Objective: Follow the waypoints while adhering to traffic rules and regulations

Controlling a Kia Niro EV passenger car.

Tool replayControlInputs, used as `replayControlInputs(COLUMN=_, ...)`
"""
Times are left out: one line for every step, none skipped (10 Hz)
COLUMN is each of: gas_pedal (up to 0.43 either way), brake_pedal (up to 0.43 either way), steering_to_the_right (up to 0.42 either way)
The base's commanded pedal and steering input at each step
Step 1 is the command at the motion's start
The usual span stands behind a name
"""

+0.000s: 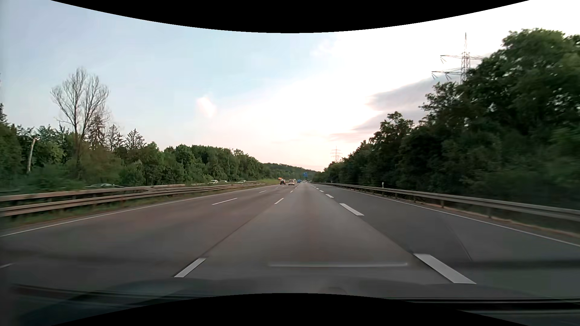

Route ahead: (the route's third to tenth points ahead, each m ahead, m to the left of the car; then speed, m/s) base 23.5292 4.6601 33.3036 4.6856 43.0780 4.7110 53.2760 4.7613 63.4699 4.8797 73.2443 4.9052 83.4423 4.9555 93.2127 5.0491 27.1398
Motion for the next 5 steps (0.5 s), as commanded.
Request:
replayControlInputs(gas_pedal=0.11, brake_pedal=0.0, steering_to_the_right=-0.004)
replayControlInputs(gas_pedal=0.11, brake_pedal=0.0, steering_to_the_right=-0.004)
replayControlInputs(gas_pedal=0.11, brake_pedal=0.0, steering_to_the_right=-0.004)
replayControlInputs(gas_pedal=0.11, brake_pedal=0.0, steering_to_the_right=-0.004)
replayControlInputs(gas_pedal=0.11, brake_pedal=0.0, steering_to_the_right=-0.004)
